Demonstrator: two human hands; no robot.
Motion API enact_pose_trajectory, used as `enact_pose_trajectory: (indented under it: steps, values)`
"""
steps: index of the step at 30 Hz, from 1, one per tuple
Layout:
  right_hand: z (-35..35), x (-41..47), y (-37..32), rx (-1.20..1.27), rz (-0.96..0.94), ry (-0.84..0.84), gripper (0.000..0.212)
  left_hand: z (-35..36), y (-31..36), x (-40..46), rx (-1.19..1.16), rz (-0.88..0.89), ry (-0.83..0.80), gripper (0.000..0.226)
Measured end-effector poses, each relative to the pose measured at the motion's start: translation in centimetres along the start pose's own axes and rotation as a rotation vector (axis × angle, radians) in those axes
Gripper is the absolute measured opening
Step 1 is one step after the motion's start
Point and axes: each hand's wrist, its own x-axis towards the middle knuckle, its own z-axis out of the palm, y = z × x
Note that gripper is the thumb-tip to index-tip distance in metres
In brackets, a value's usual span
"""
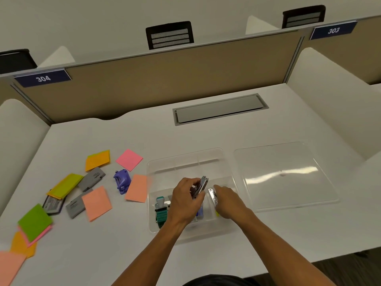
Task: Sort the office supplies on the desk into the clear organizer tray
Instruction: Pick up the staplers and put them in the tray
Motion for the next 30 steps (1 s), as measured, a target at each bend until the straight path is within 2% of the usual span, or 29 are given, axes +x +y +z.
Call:
enact_pose_trajectory:
  steps: [5,10,16,19,22,30]
  values:
    - [-1.9,-0.4,0.8,0.153,0.024,0.08,0.058,1.1,0.3,0.4,0.017,-0.02,-0.04,0.035]
    - [-3.9,-1.1,1.8,0.371,0.011,0.155,0.047,2.6,1.2,1.4,0.085,-0.053,-0.132,0.04]
    - [-4.8,-1.9,2.9,0.498,0.06,0.295,0.041,5.0,2.7,2.6,0.188,-0.19,-0.244,0.055]
    - [-5.0,-2.2,3.5,0.559,0.063,0.34,0.033,6.4,3.4,3.0,0.248,-0.253,-0.288,0.052]
    - [-5.0,-2.5,4.0,0.594,0.06,0.358,0.027,7.5,4.3,3.2,0.288,-0.286,-0.284,0.042]
    - [-4.5,-2.8,4.8,0.608,0.068,0.349,0.026,9.5,5.6,2.5,0.15,-0.331,-0.235,0.052]
